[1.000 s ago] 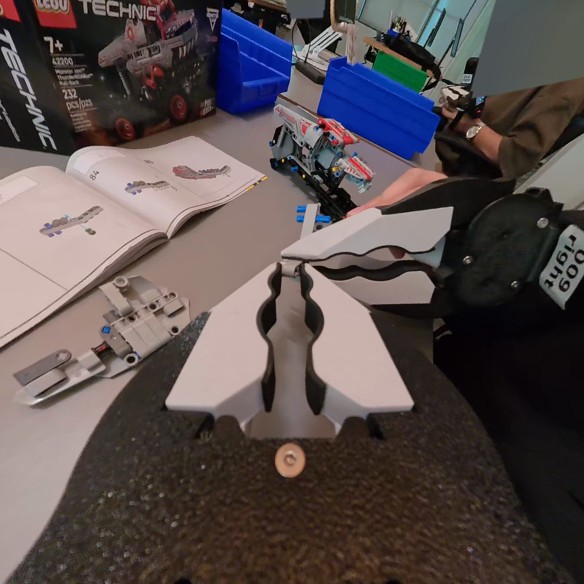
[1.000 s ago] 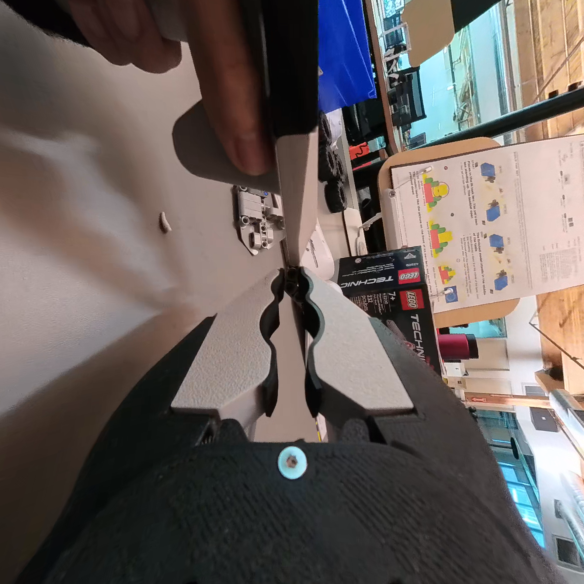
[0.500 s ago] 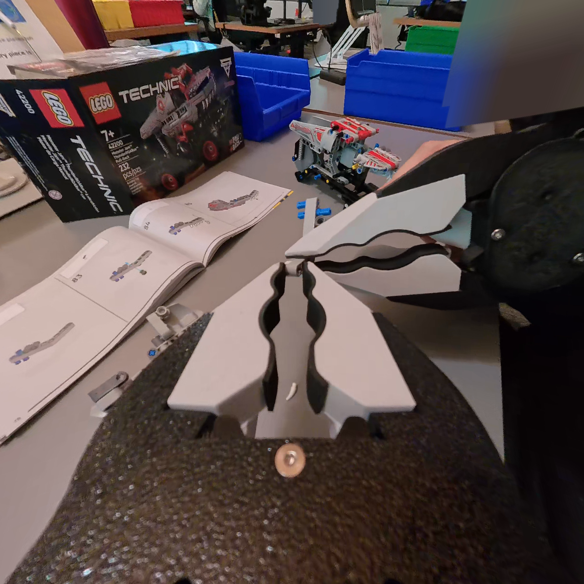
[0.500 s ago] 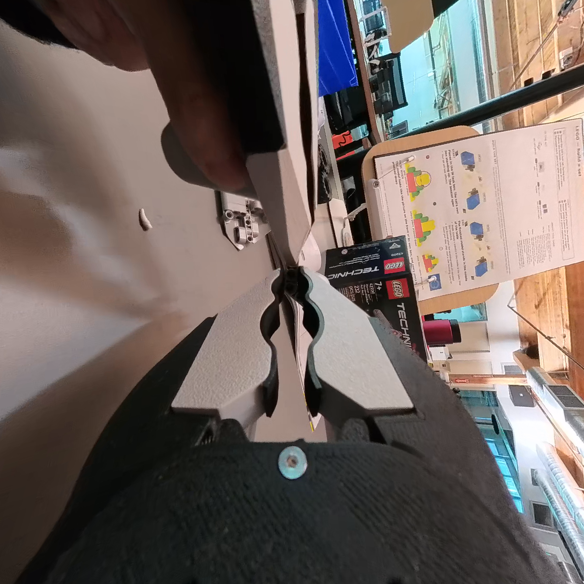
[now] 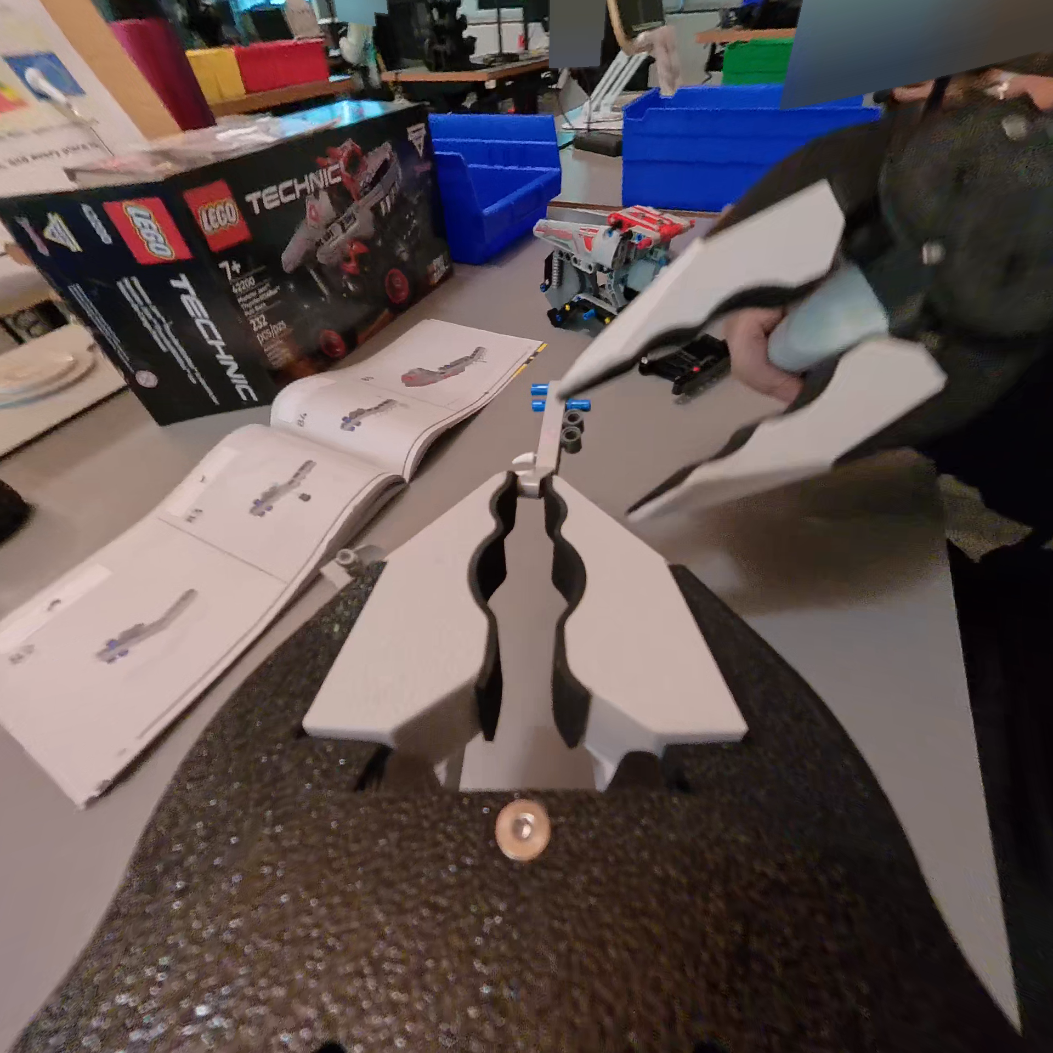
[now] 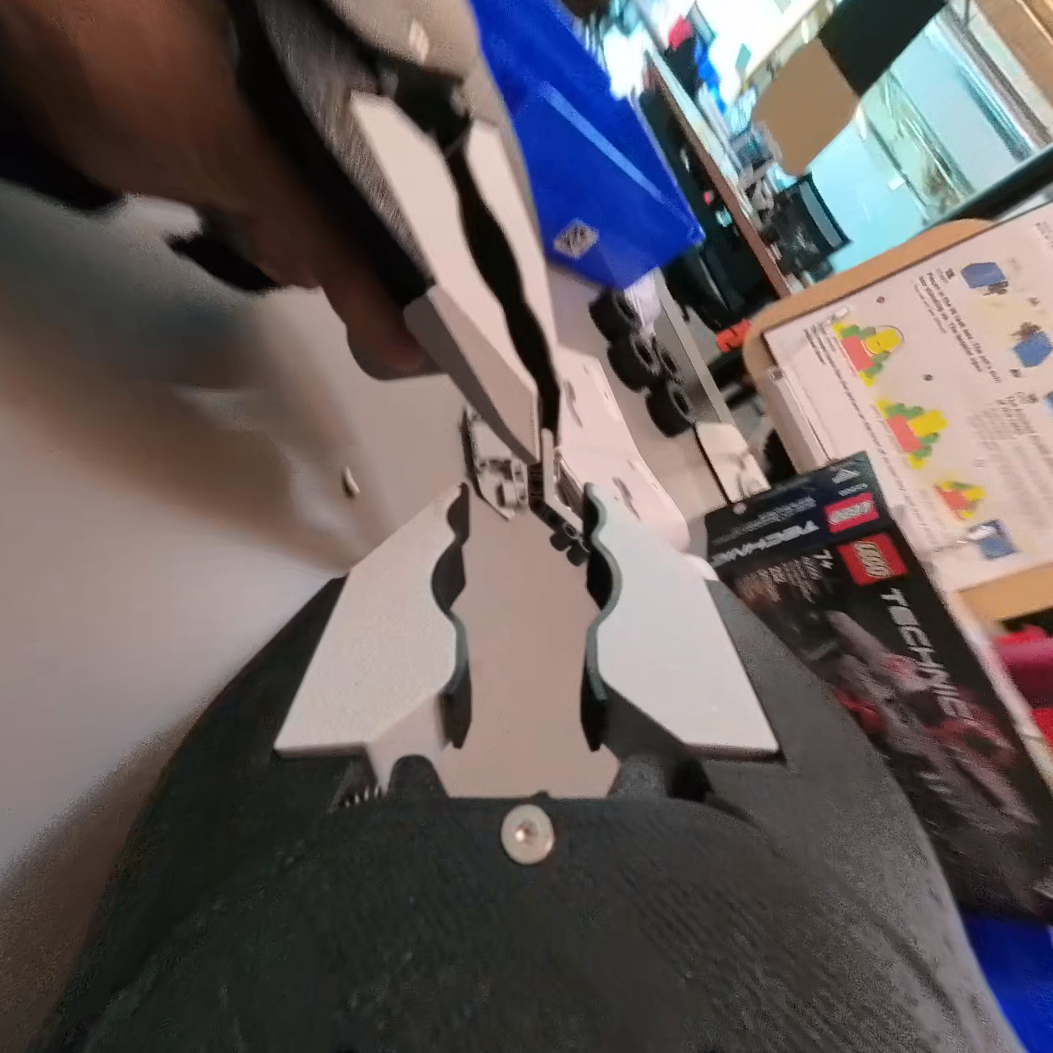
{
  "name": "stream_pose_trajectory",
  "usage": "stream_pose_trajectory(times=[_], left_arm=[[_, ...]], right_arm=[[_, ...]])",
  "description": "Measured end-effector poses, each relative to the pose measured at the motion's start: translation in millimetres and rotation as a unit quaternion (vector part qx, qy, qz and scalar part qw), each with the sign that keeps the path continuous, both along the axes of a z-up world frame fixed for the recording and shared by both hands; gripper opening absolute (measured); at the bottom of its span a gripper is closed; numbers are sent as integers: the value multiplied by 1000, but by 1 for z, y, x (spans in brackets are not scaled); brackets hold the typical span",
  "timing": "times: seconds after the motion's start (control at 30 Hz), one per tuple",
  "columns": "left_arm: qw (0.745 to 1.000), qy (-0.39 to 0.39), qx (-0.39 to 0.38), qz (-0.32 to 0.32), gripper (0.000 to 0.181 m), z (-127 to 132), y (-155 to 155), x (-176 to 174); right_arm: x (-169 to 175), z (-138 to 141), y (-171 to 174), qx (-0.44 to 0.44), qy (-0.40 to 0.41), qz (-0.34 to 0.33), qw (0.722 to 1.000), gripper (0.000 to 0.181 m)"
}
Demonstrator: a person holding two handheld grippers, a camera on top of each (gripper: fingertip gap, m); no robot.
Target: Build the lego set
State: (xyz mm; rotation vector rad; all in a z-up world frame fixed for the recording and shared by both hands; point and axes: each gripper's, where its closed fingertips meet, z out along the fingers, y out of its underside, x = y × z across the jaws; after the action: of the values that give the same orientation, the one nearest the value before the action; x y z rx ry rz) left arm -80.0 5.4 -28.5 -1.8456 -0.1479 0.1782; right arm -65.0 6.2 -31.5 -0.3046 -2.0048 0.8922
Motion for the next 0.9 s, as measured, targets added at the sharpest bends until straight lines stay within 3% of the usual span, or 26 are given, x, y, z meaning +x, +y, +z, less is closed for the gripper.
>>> stream_pose_trajectory(times=[0.07, 0.13, 0.2, 0.27, 0.37, 0.6, 0.7, 0.8, 0.9], left_arm=[[1000, 12, 21, 0, 6, 9, -7, -4], [999, 18, 43, -19, 6, 18, -10, -1], [996, 19, 72, -56, 6, 28, -10, 9], [992, 13, 97, -83, 6, 33, -8, 18], [988, 17, 107, -108, 6, 34, -6, 26], [985, 44, 123, -111, 6, 39, -7, 28], [984, 111, 119, -76, 6, 45, -12, 20], [978, 180, 90, -47, 6, 47, -13, 16], [968, 237, 77, -30, 6, 48, -6, 22]], right_arm=[[5, 21, 5, -95, -22, 17, 995, 46], [-2, 41, 28, -234, -62, -15, 970, 50], [-5, 40, 37, -377, -152, 1, 914, 57], [2, 28, 22, -449, -246, 57, 857, 52], [10, 31, 0, -481, -254, 116, 831, 32], [12, 37, -4, -447, -193, 125, 865, 26], [5, 32, 5, -439, -188, 92, 874, 29], [5, 30, 4, -494, -246, 98, 828, 37], [9, 39, -6, -591, -299, 146, 735, 32]])
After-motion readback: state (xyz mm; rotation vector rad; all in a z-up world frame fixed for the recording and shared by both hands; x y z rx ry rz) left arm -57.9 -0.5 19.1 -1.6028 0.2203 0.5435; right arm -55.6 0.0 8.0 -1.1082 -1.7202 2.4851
